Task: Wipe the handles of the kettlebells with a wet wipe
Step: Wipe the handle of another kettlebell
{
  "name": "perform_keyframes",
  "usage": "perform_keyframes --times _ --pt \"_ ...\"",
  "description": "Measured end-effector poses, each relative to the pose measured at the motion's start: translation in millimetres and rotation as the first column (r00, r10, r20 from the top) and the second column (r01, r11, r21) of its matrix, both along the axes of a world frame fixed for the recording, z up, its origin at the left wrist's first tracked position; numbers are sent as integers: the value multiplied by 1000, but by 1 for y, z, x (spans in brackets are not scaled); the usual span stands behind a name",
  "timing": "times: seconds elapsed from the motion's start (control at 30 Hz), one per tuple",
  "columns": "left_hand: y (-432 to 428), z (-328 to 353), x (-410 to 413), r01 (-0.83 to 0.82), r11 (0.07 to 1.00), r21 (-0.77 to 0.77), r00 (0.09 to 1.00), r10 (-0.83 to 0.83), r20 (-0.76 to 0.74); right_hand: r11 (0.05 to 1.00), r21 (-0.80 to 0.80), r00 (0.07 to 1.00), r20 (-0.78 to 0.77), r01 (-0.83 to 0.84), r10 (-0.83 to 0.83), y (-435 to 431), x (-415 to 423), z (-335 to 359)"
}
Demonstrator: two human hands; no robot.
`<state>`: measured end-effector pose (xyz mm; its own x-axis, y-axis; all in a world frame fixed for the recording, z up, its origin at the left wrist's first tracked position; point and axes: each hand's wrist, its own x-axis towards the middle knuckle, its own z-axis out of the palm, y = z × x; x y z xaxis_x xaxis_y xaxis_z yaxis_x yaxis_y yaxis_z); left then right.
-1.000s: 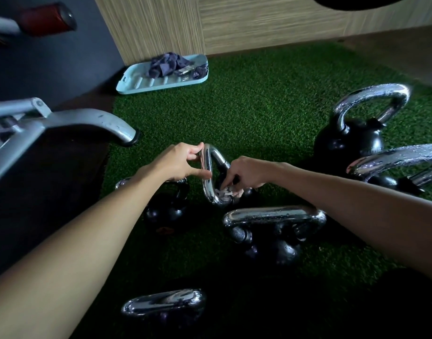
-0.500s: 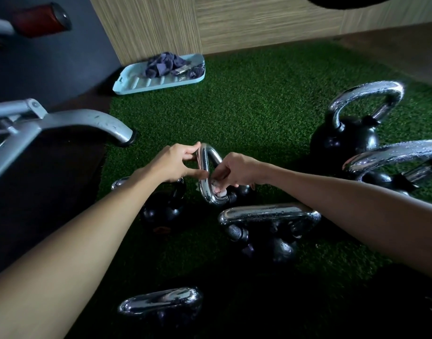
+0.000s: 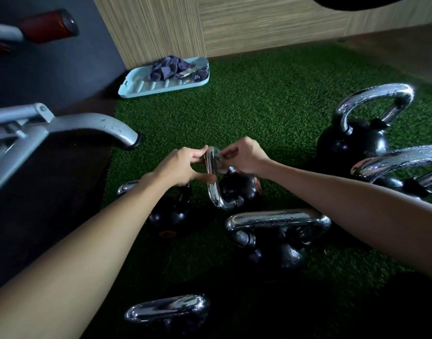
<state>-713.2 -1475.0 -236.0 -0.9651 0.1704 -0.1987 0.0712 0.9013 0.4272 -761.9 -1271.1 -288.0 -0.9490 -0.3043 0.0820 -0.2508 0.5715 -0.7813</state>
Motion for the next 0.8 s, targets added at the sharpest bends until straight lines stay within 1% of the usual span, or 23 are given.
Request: perform_keyframes --times 0.07,0.17,0.23,0.37,0.47,0.6,0.7,0.73,0.8 --pt "1 0 -1 1 1000 8 1000 0 -5 999 8 999 -38 40 -39 -2 -5 2" --pt "1 -2 -2 3 1000 5 1000 -3 -12 999 28 999 35 -29 28 3 -1 0" --pt "2 -3 -1 -1 1000 5 1000 1 -23 998 52 998 46 -47 44 3 1 -3" --pt "7 -4 -2 8 1000 20 1000 -8 -29 995 60 989 -127 83 -74 -3 -8 -6" --pt "13 -2 -5 7 1000 21 1000 -7 -15 987 75 976 -176 139 -124 -6 -12 -6" --pt "23 4 -10 17 1000 -25 1000 -17 1 962 134 964 -157 236 -215 -6 -14 -14" --pt "32 10 -14 37 998 -55 999 -36 12 955 172 970 -59 243 -237 2 -17 -18" --pt "35 11 -14 42 997 -59 999 -41 16 954 172 970 -44 245 -241 5 -18 -18" --pt "39 12 -15 48 997 -68 999 -47 22 957 135 966 -68 257 -250 11 -19 -14"
